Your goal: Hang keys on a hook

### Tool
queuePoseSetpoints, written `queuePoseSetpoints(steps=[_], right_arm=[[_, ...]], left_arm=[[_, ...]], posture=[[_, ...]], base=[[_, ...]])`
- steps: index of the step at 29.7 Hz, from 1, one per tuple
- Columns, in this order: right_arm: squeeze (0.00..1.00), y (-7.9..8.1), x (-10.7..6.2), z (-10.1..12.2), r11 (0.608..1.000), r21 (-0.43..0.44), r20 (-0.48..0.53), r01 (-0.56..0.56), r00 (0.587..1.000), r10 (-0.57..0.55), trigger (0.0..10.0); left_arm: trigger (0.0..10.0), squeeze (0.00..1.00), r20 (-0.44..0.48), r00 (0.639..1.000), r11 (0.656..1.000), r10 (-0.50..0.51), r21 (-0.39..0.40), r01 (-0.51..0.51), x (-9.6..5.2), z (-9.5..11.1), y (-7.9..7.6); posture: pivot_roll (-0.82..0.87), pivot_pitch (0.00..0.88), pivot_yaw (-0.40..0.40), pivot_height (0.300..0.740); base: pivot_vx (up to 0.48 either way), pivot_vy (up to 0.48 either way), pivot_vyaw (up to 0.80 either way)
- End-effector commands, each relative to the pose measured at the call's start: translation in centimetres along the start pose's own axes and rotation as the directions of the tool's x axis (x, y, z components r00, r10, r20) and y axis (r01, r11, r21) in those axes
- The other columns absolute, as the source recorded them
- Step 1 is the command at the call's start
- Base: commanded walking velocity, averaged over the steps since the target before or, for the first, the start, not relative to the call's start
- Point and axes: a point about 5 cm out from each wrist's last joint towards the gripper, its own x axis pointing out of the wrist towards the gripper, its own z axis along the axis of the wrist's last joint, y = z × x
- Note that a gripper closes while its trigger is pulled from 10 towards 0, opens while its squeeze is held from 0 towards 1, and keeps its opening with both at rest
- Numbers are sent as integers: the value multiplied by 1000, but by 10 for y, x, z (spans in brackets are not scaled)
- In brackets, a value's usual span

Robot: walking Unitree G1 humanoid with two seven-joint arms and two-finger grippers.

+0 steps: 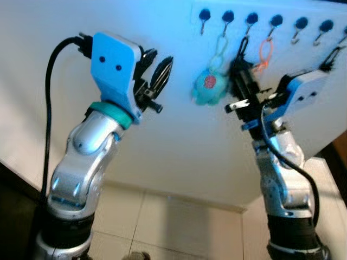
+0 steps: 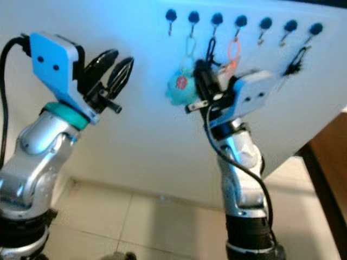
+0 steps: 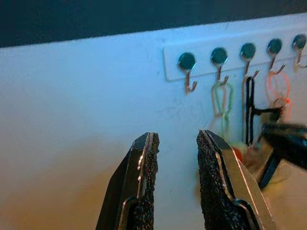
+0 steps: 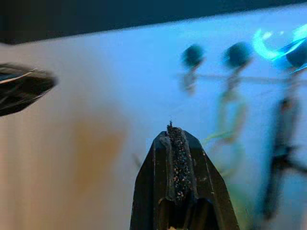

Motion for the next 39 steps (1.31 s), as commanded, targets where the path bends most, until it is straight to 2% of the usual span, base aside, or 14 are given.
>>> queuePoseSetpoints(steps=[1,3,6,8,9,11,13,22,26,27,28,30,32,39], right_arm=[[0,6,-4,3,999,-34,11,-37,999,37,10000],[0,1,-4,7,997,-69,33,23,999,-21,10000],[0,-1,-4,8,995,-80,45,54,998,-51,10000],[0,-24,-2,13,968,-137,90,209,976,-198,10000],[0,-24,-2,13,968,-137,90,209,976,-198,10000],[0,-34,-1,16,948,-163,110,272,960,-257,10000],[0,-39,1,16,935,-194,105,297,954,-281,10000],[0,-46,10,15,911,-208,97,357,934,-344,10000],[0,-62,17,15,868,-252,105,428,904,-415,10000],[0,-62,17,15,868,-252,105,428,904,-415,10000],[0,-65,18,15,864,-254,104,435,900,-423,10000],[0,-72,20,9,851,-279,85,445,894,-440,10000],[0,-75,21,6,847,-291,75,446,893,-444,10000],[0,-90,22,6,811,-341,71,475,874,-481,10000]], left_arm=[[10000,0,-7,1000,1000,-5,-6,5,-2,-2,1],[10000,0,-6,1000,1000,-8,-6,8,-1,-2,1],[10000,0,-5,1000,1000,-9,-6,9,-1,-1,1],[10000,0,12,1000,1000,-14,4,14,3,2,3],[10000,0,12,1000,1000,-14,4,14,3,2,3],[10000,0,21,1000,1000,-15,14,14,5,4,5],[10000,0,26,1000,999,-10,30,9,7,6,8],[10000,0,22,1000,998,7,58,-8,6,7,15],[10000,0,17,1000,998,11,68,-12,6,7,17],[10000,0,17,1000,998,11,68,-12,6,7,17],[10000,0,10,1000,997,9,80,-10,7,6,17],[10000,0,-31,999,988,-9,156,13,11,-3,17],[10000,0,-47,999,983,-15,182,23,12,-6,17],[10000,0,-66,998,978,-18,207,32,13,-8,22]], posture=[[10,13,84,740],[10,13,84,740],[10,15,82,740],[11,17,83,740],[11,17,83,740],[10,19,84,740],[13,20,84,740],[18,24,85,740],[24,35,93,740],[24,35,93,740],[24,35,93,740],[27,45,102,740],[27,47,104,740],[32,67,118,740]], base=[[0,0,0],[0,0,0],[0,0,0],[0,0,0],[0,0,0],[0,0,0],[0,0,0],[0,0,0],[0,0,0],[0,0,0],[0,0,0],[0,0,0],[0,0,0],[0,0,0]])
